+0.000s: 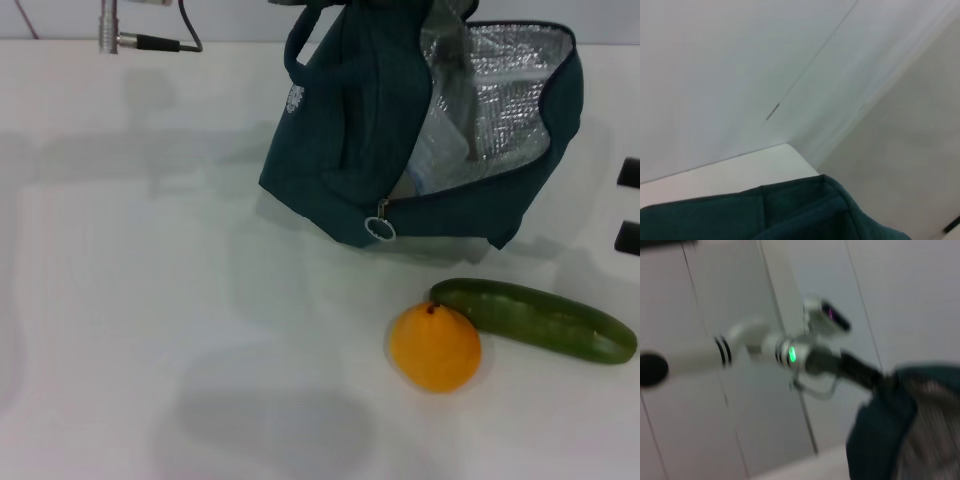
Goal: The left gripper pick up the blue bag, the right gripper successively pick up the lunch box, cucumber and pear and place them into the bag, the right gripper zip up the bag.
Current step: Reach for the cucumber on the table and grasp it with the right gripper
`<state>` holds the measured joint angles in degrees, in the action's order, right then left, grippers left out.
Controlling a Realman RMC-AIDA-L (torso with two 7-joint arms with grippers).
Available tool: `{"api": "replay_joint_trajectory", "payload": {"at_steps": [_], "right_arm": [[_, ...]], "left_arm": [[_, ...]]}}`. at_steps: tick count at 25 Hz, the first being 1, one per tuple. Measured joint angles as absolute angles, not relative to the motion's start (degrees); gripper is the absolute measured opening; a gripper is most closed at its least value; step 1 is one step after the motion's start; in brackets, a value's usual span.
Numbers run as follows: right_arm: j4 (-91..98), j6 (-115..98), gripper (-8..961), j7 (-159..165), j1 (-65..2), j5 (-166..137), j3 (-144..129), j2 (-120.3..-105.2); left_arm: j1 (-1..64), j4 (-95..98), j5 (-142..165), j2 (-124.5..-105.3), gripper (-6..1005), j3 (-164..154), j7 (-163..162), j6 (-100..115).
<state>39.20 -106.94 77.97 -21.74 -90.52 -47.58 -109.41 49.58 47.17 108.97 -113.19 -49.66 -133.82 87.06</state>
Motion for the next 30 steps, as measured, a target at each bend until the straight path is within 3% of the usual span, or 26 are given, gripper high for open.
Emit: {"api": "replay_joint_trajectory", "payload": {"at_steps": [10,20,23,30], "right_arm": [[59.56,-106.64,809,102.18,-28.26,-116.63,-48.08,-108.65],[63.03,-108.76,810,118.14,-42.66,-132.17,-56.18,-109.12],[60.82,-108.74,810,120.45,-46.9,-135.45,-59.4,-110.11],[57.82,-108.81,810,121.78,-53.26,-145.36,-61.08,-114.13]], "left_arm": [[48.24,47.2,108.98,-113.29,50,-49.66,-133.8,85.65],[47.78,47.13,108.68,-113.62,50,-49.66,-133.68,84.46],[47.72,47.12,108.53,-113.7,50,-49.66,-133.68,84.43],[47.67,47.11,108.44,-113.73,51,-49.66,-133.78,84.28]]}}
